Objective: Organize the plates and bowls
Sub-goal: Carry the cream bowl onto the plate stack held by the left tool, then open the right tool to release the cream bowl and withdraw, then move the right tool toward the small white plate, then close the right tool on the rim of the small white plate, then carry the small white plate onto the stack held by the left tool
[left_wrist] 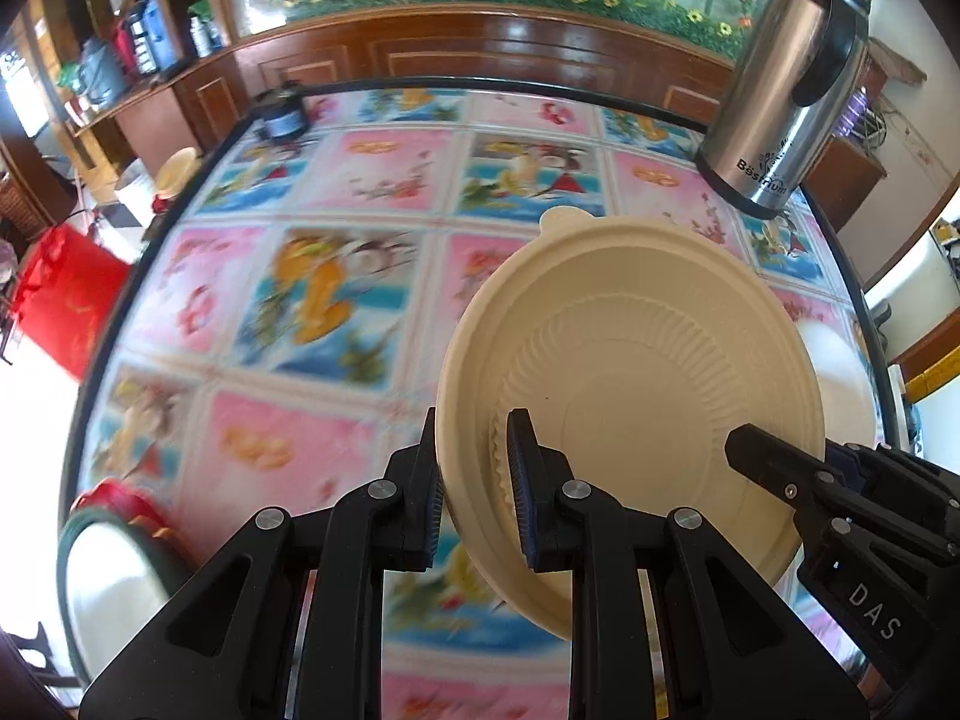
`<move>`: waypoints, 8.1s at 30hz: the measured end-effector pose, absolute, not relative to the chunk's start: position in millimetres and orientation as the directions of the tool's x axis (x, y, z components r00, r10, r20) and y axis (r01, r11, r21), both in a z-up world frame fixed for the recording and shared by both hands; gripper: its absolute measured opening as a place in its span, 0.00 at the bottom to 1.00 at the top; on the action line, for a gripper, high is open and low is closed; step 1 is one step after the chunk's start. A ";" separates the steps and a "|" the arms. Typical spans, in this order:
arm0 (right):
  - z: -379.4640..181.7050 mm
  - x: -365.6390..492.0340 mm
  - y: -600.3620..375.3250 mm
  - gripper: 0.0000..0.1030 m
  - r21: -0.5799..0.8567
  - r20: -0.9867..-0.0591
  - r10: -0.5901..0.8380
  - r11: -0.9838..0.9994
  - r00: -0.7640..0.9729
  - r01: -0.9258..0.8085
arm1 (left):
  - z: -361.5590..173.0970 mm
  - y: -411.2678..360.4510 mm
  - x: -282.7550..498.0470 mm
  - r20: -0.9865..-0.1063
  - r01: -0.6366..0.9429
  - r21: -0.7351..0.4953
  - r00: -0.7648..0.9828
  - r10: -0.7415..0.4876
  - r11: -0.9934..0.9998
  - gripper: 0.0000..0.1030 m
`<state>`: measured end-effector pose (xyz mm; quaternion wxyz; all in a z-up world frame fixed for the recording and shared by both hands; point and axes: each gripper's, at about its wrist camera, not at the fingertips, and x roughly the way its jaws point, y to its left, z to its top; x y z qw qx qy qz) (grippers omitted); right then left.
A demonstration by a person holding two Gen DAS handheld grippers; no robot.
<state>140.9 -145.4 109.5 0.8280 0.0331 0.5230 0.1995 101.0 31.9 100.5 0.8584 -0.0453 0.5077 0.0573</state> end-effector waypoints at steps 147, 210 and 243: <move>60.8 169.5 -330.0 0.65 0.242 -0.909 0.224 0.970 0.352 0.008 | 33.1 -160.1 183.5 -0.930 0.108 -0.058 0.355 -0.093 0.992 0.58; 119.1 77.6 -150.9 0.15 0.240 -0.877 0.327 0.933 0.353 -0.267 | 108.6 22.2 53.5 -0.878 -0.047 -0.072 0.478 -0.041 0.996 0.21; 128.7 -7.8 61.6 0.20 0.200 -0.878 0.410 0.784 0.247 -0.588 | 113.3 219.4 -64.4 -0.883 -0.320 -0.034 0.453 0.122 0.947 0.21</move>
